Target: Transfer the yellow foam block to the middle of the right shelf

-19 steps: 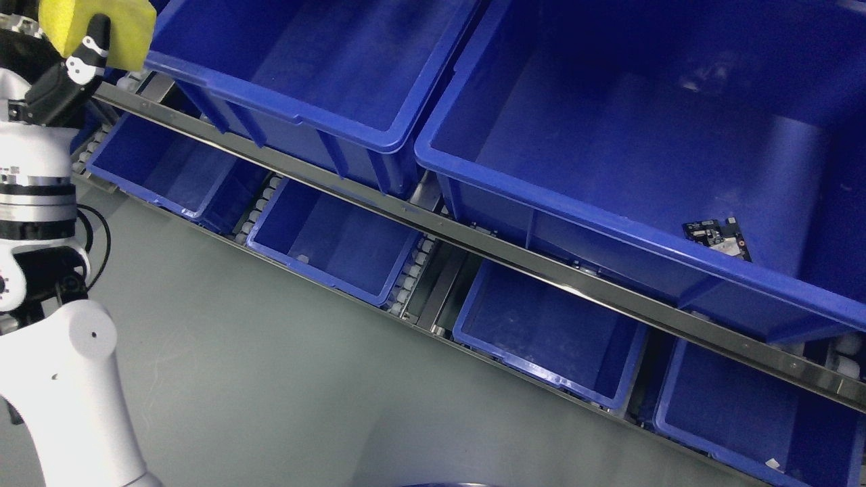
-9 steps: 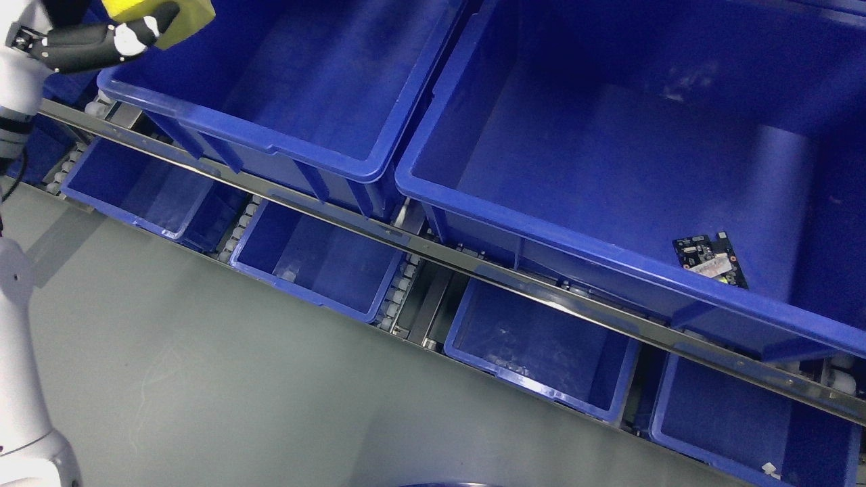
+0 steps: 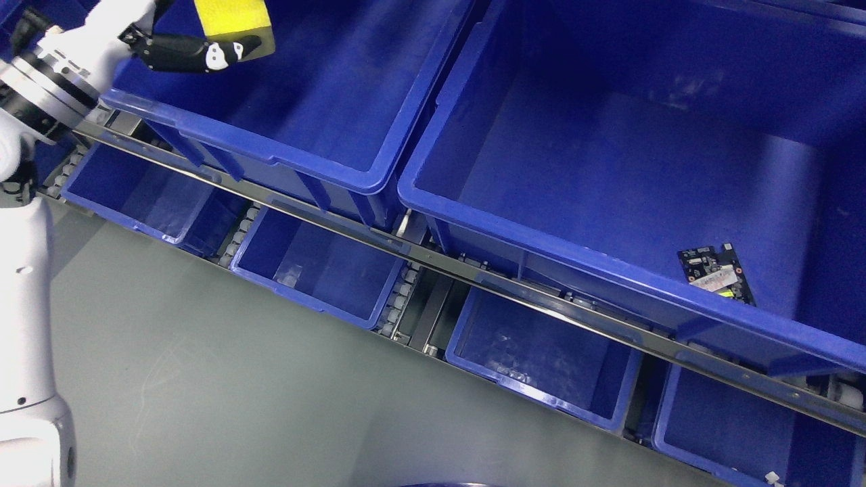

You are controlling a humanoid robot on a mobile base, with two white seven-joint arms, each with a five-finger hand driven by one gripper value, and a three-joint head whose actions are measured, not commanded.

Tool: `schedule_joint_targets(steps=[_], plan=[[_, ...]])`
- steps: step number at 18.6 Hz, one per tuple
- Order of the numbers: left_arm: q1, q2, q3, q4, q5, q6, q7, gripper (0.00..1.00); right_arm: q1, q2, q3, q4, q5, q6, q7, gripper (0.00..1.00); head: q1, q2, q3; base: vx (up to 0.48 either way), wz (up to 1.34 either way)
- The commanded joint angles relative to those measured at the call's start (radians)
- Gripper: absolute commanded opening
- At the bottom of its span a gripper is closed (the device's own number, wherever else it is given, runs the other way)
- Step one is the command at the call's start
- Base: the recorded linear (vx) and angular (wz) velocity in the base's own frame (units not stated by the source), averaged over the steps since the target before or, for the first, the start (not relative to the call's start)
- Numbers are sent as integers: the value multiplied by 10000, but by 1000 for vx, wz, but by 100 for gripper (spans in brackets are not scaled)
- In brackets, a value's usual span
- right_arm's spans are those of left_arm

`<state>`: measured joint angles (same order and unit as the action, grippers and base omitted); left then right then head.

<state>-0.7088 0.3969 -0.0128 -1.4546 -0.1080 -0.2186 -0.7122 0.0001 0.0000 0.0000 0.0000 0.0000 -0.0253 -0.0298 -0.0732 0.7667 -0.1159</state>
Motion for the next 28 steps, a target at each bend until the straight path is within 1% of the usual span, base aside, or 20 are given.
schedule_joint_targets(steps=[1,2,4,5,6,7,8,9,10,11,12,13,14,15,16,18,22,24,27,28], plan=[[-337,-1098,-1621,1078,-807,-8,20,58,245,-175,-123,-175,31,53,6,100,0,0,0,24,1],[-352,-1252,-1590,1047,-807,8,20,65,230,-175,-123,-175,31,53,6,100,0,0,0,20,-6],[-459,-1498,-1575,1001,-807,23,35,83,245,-175,-123,-175,31,53,6,100,0,0,0,17,-3],[-642,-1727,-1529,986,-807,84,35,94,245,-175,-123,-175,31,53,6,100,0,0,0,14,-1],[-704,-1972,-1453,985,-807,100,66,100,230,-175,-123,-175,31,53,6,100,0,0,0,18,10],[-735,-2233,-1163,940,-792,130,112,100,245,-175,-123,-175,31,53,6,100,0,0,0,18,10],[-736,-2721,-568,848,-791,206,112,100,245,-175,-123,-175,31,53,6,100,0,0,0,13,27],[-751,-3349,45,726,-791,511,112,100,245,-175,-123,-175,31,53,6,100,0,0,0,13,27],[-751,-3794,598,542,-776,1046,127,100,230,-175,-123,-175,31,53,6,100,0,0,0,10,26],[-766,-3794,1363,176,-746,1962,143,100,245,-175,-123,-175,31,53,6,100,0,0,0,10,26],[-766,-3794,1826,-86,-639,2776,188,100,230,-175,-123,-175,31,53,6,100,0,0,0,10,19],[-766,-3794,1998,-271,-122,3635,447,100,245,-175,-123,-175,31,53,6,100,0,0,0,10,19],[-766,-3794,2409,-409,1189,4600,1346,100,245,-175,-123,-175,31,53,6,100,0,0,0,-3,10],[-781,-3794,2717,-426,2175,5111,2190,100,245,-175,-123,-175,31,53,6,100,0,0,0,0,0],[-782,-3794,2872,-456,2731,5222,2882,100,245,-175,-123,-175,31,53,6,100,0,0,0,0,0],[-644,-3794,3133,-792,2890,5208,3805,100,245,-175,-123,-175,31,53,6,100,0,0,0,-17,-10],[136,-3794,2998,-1957,2951,5162,3733,100,245,-175,-123,-175,31,53,6,100,0,0,0,-15,4],[856,-3794,2630,-2311,2967,5086,3290,100,229,-175,-123,-175,31,53,6,100,0,0,0,-7,2],[1930,-3794,2261,-2650,2967,4688,2950,100,245,-175,-123,-175,31,53,6,100,0,0,0,0,0],[2055,-3794,2291,-2650,2967,4428,2950,100,230,-175,-123,-175,31,53,6,100,0,0,0,0,0]])
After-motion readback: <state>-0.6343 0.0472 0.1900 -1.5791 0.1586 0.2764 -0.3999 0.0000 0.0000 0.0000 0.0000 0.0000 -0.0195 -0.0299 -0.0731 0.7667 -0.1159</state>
